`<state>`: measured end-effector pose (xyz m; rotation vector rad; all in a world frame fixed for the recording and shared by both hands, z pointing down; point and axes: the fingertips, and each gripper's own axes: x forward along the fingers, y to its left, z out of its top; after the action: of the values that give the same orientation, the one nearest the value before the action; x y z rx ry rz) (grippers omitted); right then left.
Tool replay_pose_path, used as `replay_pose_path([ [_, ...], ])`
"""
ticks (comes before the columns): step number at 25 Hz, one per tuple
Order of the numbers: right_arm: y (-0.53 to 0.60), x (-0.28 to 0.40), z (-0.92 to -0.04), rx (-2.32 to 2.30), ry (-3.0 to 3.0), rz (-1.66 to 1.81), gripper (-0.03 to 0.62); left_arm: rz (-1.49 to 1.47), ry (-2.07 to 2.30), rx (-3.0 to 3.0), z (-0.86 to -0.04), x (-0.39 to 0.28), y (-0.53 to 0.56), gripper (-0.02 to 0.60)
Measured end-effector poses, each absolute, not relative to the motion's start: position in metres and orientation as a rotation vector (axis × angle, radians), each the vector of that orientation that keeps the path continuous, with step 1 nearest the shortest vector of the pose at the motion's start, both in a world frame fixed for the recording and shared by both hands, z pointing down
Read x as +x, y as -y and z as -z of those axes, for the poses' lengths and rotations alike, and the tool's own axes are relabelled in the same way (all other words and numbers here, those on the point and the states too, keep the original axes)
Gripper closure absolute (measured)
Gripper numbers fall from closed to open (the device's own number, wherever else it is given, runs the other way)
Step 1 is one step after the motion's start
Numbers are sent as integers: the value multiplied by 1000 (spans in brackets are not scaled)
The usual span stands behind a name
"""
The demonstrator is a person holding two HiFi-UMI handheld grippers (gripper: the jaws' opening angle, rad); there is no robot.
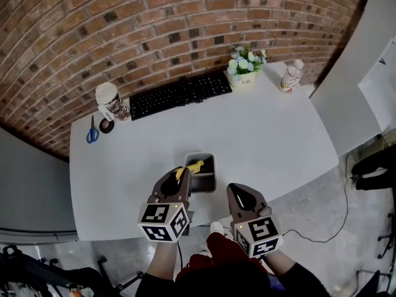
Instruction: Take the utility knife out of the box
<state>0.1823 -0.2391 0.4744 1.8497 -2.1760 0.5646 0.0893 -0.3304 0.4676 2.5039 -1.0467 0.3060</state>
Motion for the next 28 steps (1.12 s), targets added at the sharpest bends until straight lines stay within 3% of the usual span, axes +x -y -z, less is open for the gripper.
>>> replay_pose_path([
  [28,267,98,-434,1553,2451,-371,586,-84,1468,2382,-405,-41,309,522],
])
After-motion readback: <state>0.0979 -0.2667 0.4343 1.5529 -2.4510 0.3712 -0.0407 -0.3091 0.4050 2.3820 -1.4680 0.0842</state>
